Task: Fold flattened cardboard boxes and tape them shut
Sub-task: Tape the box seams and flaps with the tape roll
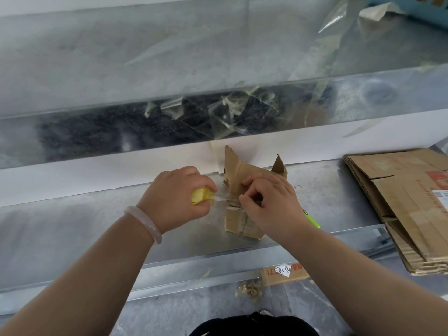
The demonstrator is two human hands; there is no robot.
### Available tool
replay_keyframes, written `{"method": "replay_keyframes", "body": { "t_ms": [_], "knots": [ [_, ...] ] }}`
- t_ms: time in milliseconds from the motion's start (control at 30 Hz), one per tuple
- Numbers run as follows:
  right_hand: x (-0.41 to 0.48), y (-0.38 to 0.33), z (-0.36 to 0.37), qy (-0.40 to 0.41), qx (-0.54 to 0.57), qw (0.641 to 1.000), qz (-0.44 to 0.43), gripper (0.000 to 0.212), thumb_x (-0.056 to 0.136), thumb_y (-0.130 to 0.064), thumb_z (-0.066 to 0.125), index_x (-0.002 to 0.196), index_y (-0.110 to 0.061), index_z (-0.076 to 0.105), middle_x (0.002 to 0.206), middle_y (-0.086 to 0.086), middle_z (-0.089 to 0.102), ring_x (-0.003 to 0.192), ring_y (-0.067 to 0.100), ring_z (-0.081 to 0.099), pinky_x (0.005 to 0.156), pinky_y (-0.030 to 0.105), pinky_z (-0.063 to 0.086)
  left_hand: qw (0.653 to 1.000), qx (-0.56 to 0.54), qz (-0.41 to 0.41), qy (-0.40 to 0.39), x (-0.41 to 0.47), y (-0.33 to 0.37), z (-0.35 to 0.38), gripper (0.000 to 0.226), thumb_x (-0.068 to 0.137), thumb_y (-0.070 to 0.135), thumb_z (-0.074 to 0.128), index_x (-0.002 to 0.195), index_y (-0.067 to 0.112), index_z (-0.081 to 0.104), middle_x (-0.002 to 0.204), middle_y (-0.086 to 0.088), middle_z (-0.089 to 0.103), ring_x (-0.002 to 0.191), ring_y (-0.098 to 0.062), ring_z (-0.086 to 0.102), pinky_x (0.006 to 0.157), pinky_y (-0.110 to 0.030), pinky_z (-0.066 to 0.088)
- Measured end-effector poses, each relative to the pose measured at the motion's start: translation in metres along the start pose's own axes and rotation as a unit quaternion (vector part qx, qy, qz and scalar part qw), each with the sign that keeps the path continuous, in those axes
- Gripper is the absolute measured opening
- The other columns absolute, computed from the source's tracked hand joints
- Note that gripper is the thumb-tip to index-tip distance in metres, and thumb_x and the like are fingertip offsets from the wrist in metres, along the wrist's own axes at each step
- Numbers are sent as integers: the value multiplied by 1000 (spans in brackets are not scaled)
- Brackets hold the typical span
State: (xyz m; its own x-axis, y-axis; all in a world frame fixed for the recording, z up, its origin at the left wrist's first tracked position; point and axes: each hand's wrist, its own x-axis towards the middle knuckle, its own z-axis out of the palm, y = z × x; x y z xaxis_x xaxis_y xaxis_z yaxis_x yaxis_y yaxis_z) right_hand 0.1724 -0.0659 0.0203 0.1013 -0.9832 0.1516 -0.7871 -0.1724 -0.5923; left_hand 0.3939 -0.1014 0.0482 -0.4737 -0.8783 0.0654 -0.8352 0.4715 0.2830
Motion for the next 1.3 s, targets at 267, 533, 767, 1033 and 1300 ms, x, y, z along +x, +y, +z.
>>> {"method": "replay_keyframes", "body": {
  "t_ms": [267,533,767,1033,1300],
  "knots": [
    [-4,4,3,39,21,999,-15,20,84,-38,72,90,-33,54,93,-27,49,99,3,42,96,23,33,1000,-13,-16,-16,1,-2,5,45,66,58,39,99,43,65,87,17,52,80,-7,51,74,-29,42],
    [-11,20,20,136,-19,970,-202,24,91,-39,62,87,-23,79,99,-9,72,87,19,64,83,39,48,999,-21,-27,-26,0,-5,18,41,69,58,44,102,43,65,88,14,52,81,-10,53,74,-29,42],
    [-17,33,22,151,-58,954,-253,21,90,-35,65,102,-24,78,113,-12,71,93,20,61,90,32,45,997,-63,-44,-19,-6,-7,26,45,69,61,41,103,42,65,87,17,50,80,-4,49,70,-22,36],
    [-15,24,27,157,-14,959,-235,16,89,-29,65,92,-21,79,104,-14,73,94,15,64,93,28,45,993,-92,-73,0,-20,-4,32,46,69,63,41,104,43,63,94,17,54,84,-5,53,75,-25,46],
    [-10,10,34,201,-20,963,-176,22,79,-44,69,72,-23,73,87,-13,71,83,15,63,79,36,47,993,-88,-70,30,-17,3,41,45,74,62,41,104,40,65,90,16,51,80,-7,54,72,-25,45]
  ]
}}
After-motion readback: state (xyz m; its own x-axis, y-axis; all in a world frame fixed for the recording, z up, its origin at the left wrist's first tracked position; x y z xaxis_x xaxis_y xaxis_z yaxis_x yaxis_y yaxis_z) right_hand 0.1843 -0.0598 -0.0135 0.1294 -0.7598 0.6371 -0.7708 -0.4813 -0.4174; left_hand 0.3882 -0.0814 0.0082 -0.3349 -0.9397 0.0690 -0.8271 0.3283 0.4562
